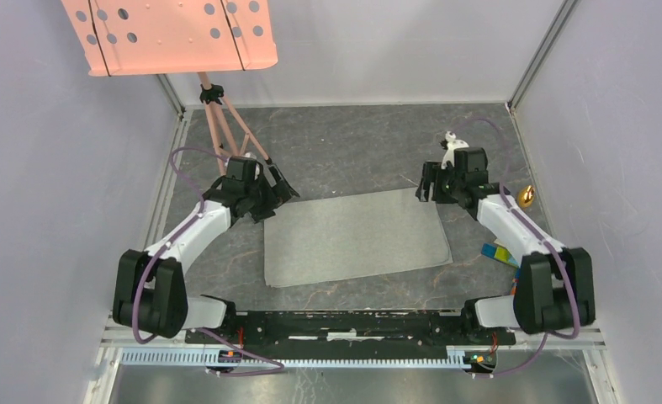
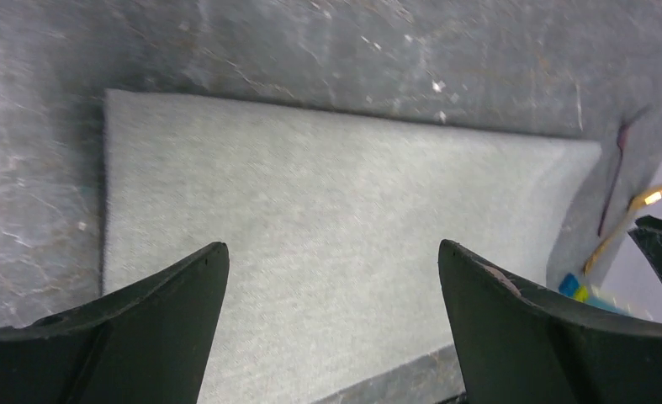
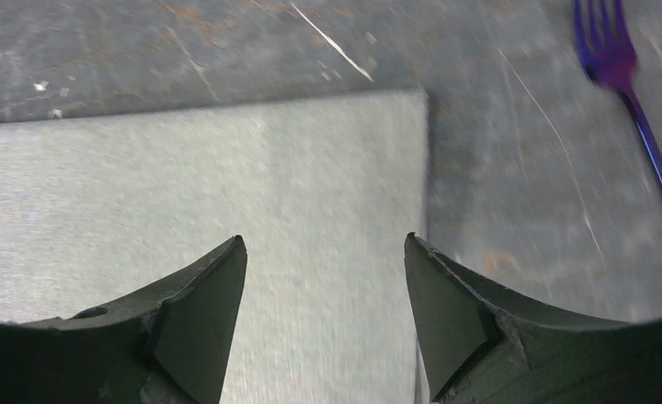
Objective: Fold the napkin into a case and place the utensils inside
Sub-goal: Smooth out the rectangle-folded napkin at the center of the board.
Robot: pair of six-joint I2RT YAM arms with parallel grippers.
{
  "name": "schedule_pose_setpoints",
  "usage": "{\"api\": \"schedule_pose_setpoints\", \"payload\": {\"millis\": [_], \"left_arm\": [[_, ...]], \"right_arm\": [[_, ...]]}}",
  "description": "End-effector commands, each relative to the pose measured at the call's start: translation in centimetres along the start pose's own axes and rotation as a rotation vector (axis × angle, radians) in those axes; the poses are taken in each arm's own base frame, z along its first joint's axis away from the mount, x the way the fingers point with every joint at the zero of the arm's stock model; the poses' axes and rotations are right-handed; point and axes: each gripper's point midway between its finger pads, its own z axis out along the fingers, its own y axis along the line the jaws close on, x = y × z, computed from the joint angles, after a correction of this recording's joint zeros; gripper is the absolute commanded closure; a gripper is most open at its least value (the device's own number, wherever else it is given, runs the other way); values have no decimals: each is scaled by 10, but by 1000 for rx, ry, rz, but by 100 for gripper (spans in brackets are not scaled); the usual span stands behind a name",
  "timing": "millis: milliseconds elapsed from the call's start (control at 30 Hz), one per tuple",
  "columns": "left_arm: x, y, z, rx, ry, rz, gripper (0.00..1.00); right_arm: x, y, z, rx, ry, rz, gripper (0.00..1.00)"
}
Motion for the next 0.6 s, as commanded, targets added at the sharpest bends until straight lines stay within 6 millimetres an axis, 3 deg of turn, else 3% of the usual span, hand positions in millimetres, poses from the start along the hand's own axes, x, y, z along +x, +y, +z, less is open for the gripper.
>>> {"api": "schedule_pose_setpoints", "payload": {"millis": [0, 100, 167, 333, 567], "left_arm": [[26, -10, -22, 56, 48, 75, 0], [37, -19, -37, 99, 44, 97, 0], [44, -23, -45, 115, 47, 117, 0], [53, -27, -52, 140, 58, 132, 0], [59, -27, -53, 145, 71, 137, 0]], "right_arm": [[63, -31, -35, 200, 142, 151, 27], [88, -50, -63, 336, 132, 212, 30], [101, -51, -71, 337, 110, 229, 37], [135, -48, -67, 296, 138, 238, 60], [147, -49, -57, 284, 197, 210, 67]]}}
